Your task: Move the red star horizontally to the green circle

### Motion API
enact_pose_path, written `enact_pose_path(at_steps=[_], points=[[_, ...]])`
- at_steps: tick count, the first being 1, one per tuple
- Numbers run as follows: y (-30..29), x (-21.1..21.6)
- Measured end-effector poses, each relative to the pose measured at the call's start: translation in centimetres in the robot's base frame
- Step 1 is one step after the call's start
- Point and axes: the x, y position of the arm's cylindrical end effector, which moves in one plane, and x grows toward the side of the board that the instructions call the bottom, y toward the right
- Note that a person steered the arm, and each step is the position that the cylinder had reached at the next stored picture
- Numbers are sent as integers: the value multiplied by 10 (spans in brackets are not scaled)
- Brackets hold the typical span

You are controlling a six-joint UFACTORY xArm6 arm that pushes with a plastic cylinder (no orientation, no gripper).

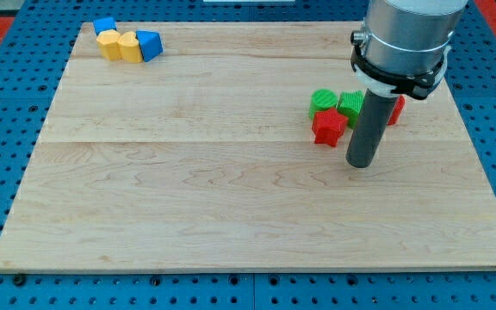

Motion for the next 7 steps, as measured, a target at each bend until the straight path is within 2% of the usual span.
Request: enact_pose_path(at_steps=[1, 2, 5, 7], points=[[18, -36], [35, -47], [35, -48], [8, -49]])
